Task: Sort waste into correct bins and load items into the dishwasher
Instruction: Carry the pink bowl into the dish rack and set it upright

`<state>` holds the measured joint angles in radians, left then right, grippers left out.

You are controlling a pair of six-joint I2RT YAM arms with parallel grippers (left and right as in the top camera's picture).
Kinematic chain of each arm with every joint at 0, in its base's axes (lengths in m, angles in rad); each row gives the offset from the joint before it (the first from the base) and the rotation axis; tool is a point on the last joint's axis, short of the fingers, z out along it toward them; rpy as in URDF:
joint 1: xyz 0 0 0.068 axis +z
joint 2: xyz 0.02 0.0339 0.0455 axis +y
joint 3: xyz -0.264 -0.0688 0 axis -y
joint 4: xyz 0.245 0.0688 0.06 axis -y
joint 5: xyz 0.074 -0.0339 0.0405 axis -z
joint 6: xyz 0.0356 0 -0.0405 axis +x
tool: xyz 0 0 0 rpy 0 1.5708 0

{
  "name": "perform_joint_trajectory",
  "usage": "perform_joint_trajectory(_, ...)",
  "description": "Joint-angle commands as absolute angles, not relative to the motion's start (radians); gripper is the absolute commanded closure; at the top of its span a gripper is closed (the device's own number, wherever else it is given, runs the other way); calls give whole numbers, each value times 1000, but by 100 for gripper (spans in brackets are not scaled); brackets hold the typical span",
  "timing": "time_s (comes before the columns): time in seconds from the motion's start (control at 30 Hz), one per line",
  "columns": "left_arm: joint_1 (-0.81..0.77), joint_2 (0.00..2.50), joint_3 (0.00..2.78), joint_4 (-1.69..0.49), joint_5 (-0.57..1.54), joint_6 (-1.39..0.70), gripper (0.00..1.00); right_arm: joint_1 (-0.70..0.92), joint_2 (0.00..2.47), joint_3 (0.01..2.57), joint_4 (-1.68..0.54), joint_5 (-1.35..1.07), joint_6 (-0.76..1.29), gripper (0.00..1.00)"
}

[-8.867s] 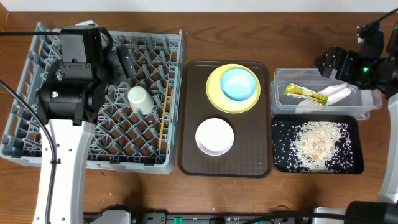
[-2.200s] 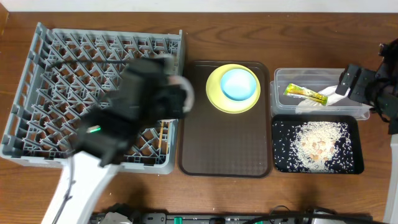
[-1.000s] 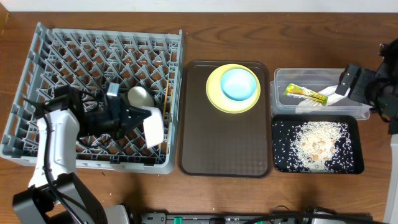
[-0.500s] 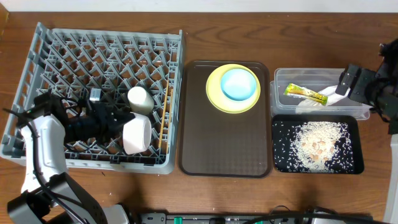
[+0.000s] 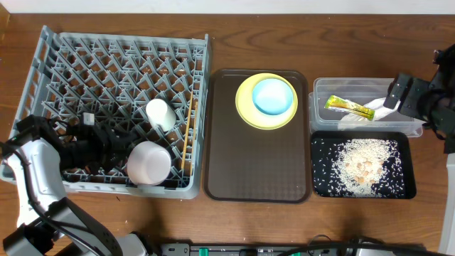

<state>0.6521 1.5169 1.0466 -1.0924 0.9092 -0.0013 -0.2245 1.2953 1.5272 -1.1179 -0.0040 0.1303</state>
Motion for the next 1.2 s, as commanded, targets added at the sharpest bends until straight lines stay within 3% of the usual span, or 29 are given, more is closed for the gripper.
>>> perform_joint_trajectory(0.0, 658, 1508, 1132, -1095, 832, -74, 39, -228, 1296, 1538, -1119, -5, 145, 1)
perform_joint_trajectory(0.23, 614, 1402, 1202, -1092, 770, -137, 38, -228, 1296, 1538, -1119, -5, 145, 1)
perform_joint_trajectory(0.27, 595, 1383, 1202, -1093, 733, -146, 42, -228, 1296, 1538, -1119, -5, 145, 1)
perform_joint_trajectory(0.33, 543, 1349, 1201, -1099, 665, -148, 77, -228, 1296, 1538, -1119, -5, 145, 1)
perform_joint_trajectory(0.37, 510, 1336, 1201, -1107, 643, -148, 89, -228, 1296, 1538, -1119, -5, 145, 1)
perform_joint_trajectory(0.4, 458, 1326, 1198, -1123, 624, -148, 92, -228, 1296, 1538, -1119, -5, 145, 1)
perform_joint_trajectory(0.7, 147, 1346, 1195, -1264, 280, -218, 92, -228, 1296, 1538, -1119, -5, 144, 1)
perform_joint_trajectory(0.93, 130, 1346, 1194, -1270, 163, -272, 92, -228, 1296, 1538, -1119, -5, 145, 1)
perform_joint_trajectory(1.17, 130, 1346, 1147, -1206, 231, -290, 92, -228, 1296, 1538, -1119, -5, 145, 1)
